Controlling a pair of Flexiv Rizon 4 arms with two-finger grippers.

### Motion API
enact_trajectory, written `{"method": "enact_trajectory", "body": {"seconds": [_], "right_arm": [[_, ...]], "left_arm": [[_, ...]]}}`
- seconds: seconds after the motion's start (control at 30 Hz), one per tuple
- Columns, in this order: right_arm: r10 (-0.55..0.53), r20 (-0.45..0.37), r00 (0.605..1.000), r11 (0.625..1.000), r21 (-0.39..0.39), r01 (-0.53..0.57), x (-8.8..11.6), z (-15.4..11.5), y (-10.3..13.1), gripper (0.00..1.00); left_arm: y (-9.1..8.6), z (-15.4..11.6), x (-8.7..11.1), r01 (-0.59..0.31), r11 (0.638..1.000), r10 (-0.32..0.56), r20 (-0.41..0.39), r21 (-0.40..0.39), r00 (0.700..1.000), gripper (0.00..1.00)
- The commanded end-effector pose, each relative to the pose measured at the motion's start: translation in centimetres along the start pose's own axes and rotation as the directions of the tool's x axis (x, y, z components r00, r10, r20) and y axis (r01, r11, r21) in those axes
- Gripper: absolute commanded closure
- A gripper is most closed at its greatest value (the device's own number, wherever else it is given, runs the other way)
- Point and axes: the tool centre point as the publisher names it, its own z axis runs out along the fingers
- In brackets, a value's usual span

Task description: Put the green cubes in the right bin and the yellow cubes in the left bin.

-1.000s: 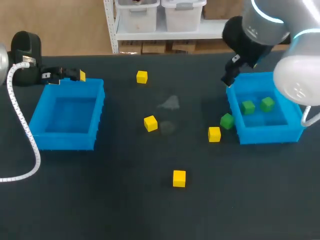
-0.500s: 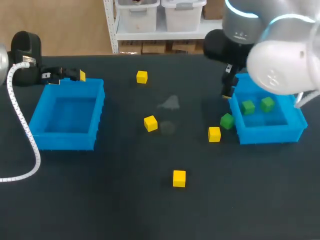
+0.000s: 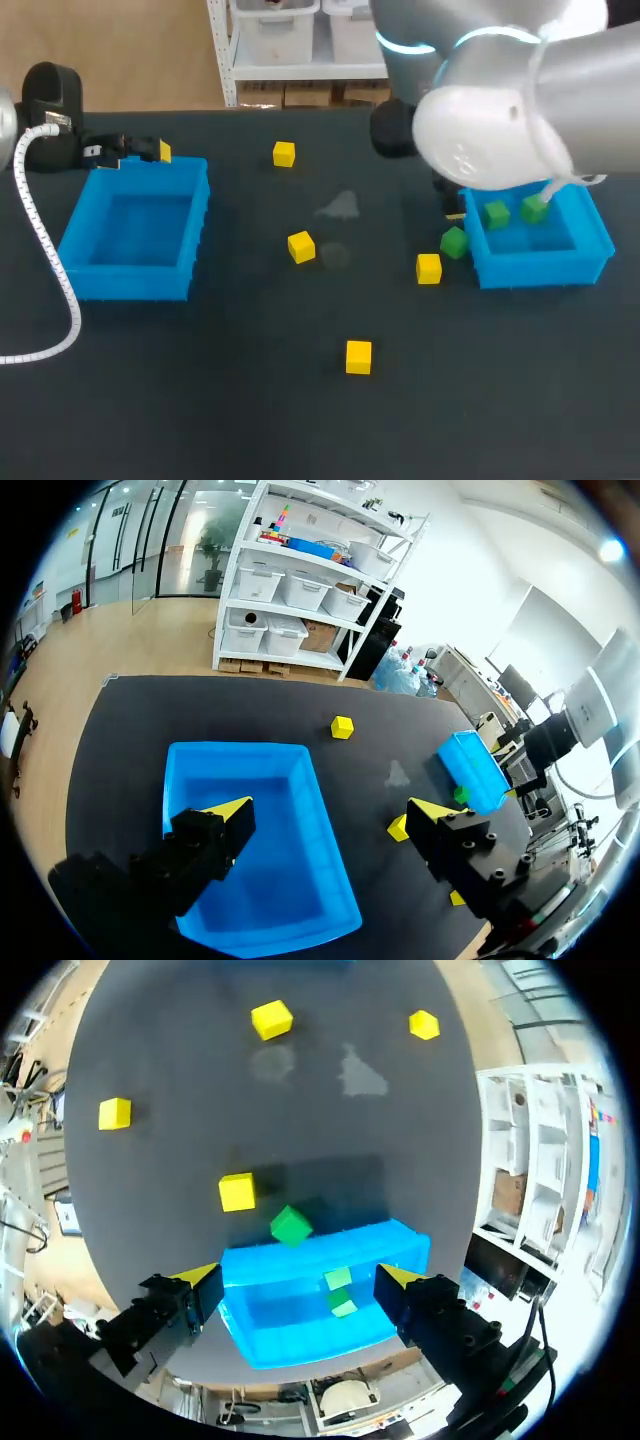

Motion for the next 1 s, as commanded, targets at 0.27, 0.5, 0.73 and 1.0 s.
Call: {"method": "enact_trajectory", "body": {"seconds": [0.27,0.5,0.73,1.0], "right_arm": [[-0.027,-0.049,0.998,1.000,-0.007,0.026,-0.9,1.6,1.3,0.00],[-0.033,-0.047,0.998,0.999,-0.025,0.031,-1.7,2.7,2.1,0.00],[-0.038,-0.052,0.998,0.999,-0.036,0.036,-2.2,4.2,2.9,0.00],[-0.039,-0.076,0.996,0.999,-0.035,0.036,-2.0,5.9,2.2,0.00]], "left_arm": [[0.2,0.0,0.1,-0.002,1.000,0.002,0.005,0.009,1.000,0.00],[0.2,0.0,0.1,-0.002,1.000,0.002,0.005,0.009,1.000,0.00],[0.2,0.0,0.1,-0.002,1.000,0.002,0.005,0.009,1.000,0.00],[0.2,0.0,0.1,-0.002,1.000,0.002,0.005,0.009,1.000,0.00]]}}
